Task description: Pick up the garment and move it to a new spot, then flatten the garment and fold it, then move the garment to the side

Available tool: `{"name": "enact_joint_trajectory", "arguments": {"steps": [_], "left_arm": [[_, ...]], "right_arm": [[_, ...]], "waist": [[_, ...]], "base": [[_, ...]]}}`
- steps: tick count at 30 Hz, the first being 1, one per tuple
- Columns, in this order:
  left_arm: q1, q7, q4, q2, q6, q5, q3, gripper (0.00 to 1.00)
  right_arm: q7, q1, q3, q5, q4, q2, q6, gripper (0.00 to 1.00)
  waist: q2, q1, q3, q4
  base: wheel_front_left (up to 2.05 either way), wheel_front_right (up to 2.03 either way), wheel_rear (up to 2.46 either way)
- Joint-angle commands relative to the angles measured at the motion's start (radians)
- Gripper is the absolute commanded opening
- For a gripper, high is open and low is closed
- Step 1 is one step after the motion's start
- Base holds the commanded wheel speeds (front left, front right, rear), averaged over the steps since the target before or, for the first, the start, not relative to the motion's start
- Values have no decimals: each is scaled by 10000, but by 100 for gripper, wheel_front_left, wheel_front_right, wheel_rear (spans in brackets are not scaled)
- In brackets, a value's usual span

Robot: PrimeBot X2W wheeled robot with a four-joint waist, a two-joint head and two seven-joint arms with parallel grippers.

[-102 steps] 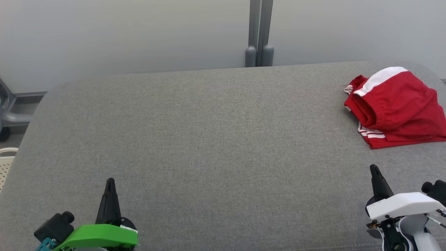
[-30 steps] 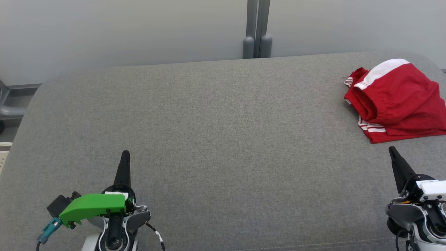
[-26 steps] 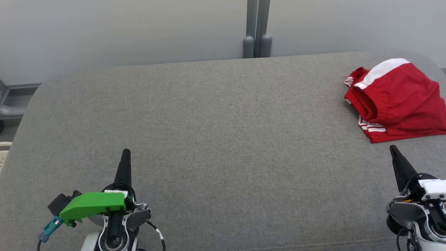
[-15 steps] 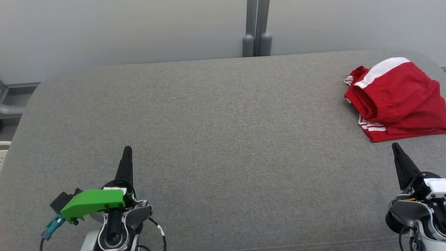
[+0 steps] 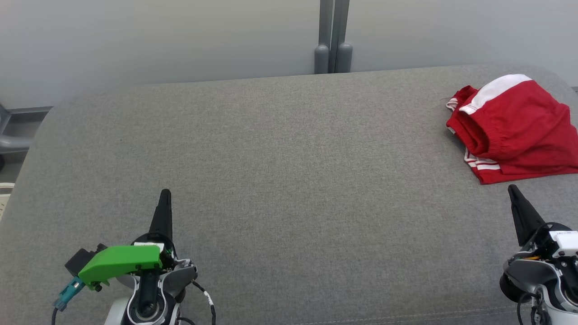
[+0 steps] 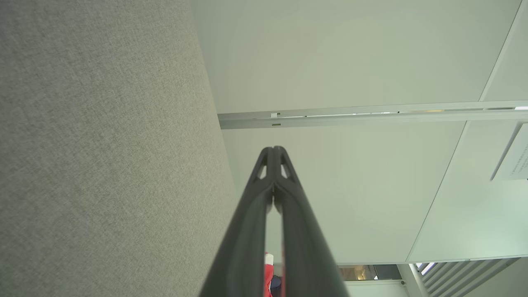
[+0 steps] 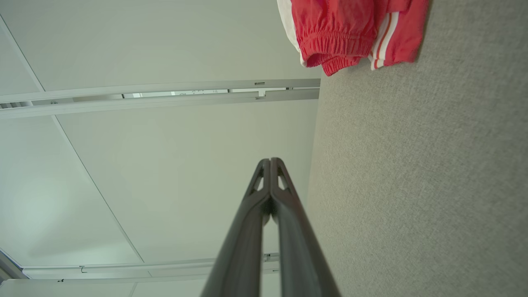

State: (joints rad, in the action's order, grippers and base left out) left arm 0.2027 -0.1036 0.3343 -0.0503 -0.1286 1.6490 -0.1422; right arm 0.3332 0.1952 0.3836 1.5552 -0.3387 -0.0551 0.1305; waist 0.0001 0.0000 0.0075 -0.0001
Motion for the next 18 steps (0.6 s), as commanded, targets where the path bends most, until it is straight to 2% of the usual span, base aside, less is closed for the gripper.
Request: {"name": "enact_joint_trajectory", "arguments": {"steps": [1,18], "left_arm": [[167,18,11,4,-57,87,-3,0],[166,17,10,4,-57,89,-2,0]], "right_arm": [[16,89,10,72,-15,-58,4,0],[6,85,-1,78,-15,-60,4,0]], "waist": [[-1,0,0,0],[-1,0,0,0]], "base": [[0,0,0],[0,0,0]]}}
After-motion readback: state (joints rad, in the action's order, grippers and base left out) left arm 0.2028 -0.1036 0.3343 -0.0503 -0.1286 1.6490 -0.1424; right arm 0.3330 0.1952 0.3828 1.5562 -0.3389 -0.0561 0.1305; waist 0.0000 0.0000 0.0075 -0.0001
